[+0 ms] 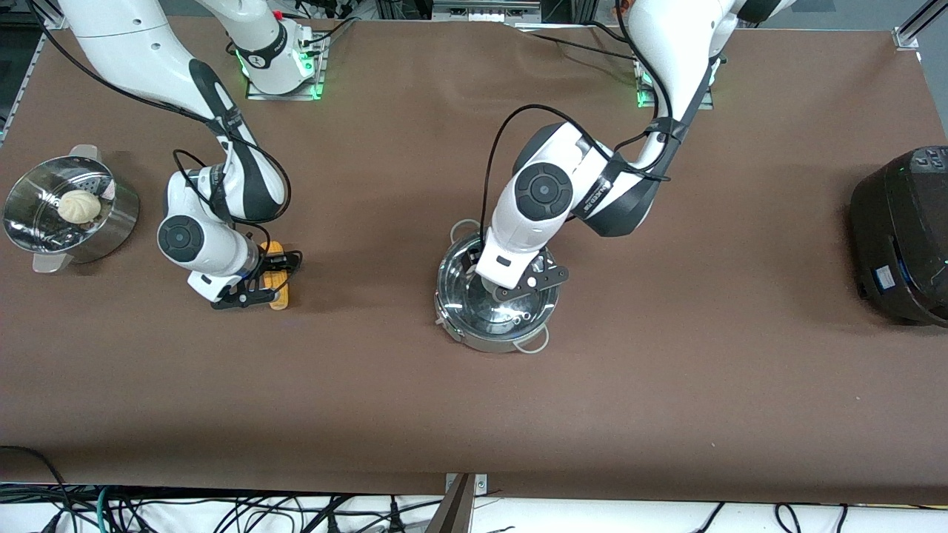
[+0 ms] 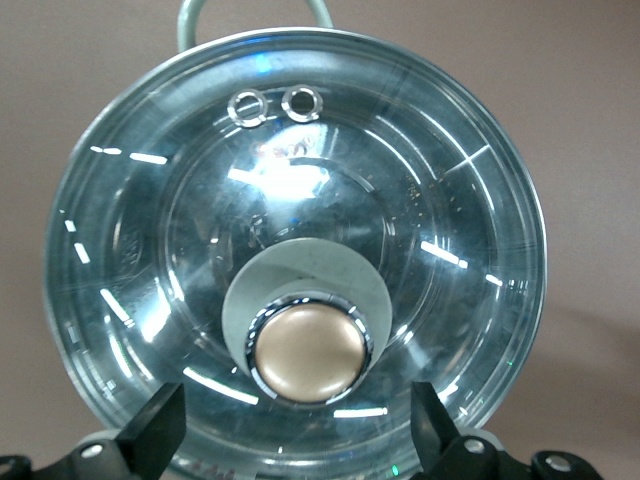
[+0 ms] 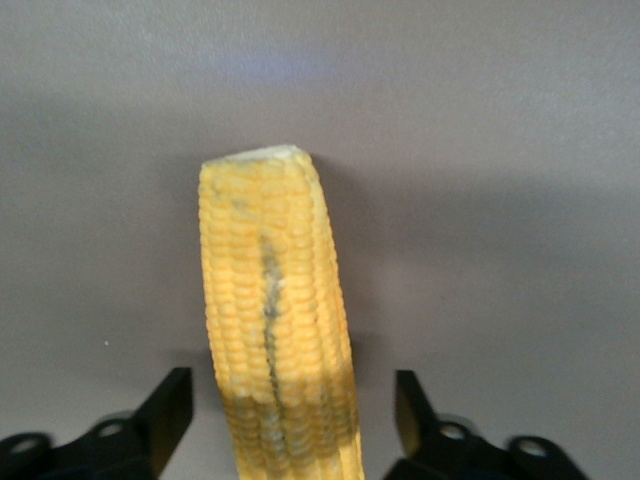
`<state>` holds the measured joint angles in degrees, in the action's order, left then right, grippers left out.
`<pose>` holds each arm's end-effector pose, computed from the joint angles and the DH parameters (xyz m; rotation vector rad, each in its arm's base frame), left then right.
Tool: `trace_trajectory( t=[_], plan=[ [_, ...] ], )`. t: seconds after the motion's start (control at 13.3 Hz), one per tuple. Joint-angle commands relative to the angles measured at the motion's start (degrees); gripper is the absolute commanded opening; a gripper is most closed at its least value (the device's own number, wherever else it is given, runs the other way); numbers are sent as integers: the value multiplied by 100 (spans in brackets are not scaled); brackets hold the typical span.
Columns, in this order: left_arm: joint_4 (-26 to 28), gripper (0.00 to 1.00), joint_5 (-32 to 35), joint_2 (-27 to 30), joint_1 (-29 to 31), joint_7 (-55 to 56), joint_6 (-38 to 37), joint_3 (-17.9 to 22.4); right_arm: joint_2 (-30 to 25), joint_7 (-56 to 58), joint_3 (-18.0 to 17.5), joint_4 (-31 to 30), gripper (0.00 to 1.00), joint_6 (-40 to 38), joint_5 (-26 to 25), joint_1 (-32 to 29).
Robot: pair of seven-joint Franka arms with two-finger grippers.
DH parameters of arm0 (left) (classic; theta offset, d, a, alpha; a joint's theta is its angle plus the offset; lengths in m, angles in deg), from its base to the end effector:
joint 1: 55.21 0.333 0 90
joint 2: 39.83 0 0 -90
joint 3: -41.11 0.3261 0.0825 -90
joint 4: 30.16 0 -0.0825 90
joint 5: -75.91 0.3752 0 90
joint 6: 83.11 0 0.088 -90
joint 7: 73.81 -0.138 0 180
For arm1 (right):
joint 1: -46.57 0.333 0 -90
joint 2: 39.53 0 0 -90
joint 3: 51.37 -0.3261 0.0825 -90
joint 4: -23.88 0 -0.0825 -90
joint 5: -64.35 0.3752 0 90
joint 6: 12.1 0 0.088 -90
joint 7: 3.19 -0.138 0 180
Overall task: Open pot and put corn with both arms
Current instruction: 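Grasp the corn with the right gripper while the left gripper grasps the knob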
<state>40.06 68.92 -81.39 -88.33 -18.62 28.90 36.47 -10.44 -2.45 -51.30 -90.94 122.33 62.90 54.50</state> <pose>0.5917 -0.4543 0.3245 2.9656 0.5553 -0.1766 0.5771 0.0787 0.1727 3.0926 0.2626 -0.2552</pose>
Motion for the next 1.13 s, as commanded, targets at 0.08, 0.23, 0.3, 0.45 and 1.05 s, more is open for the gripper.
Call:
trace_trajectory(
  t=[0.08,0.23,0.3,0.45,1.05],
  plan=[
    [-281,94,22,-204,-71,71,111,112,-70,120,29,-15,13,-84,-92,34],
    [-368,94,22,-204,-54,62,111,130,-105,120,29,-6,4,-93,-92,34],
    [-412,94,22,-212,-45,62,111,121,-149,120,20,64,4,-206,-92,43],
    [-412,89,22,-213,-19,53,111,121,-149,112,20,606,4,-976,-84,78],
    [-395,75,22,-300,-19,44,111,130,-140,59,11,2708,4,-3080,31,288]
  ],
)
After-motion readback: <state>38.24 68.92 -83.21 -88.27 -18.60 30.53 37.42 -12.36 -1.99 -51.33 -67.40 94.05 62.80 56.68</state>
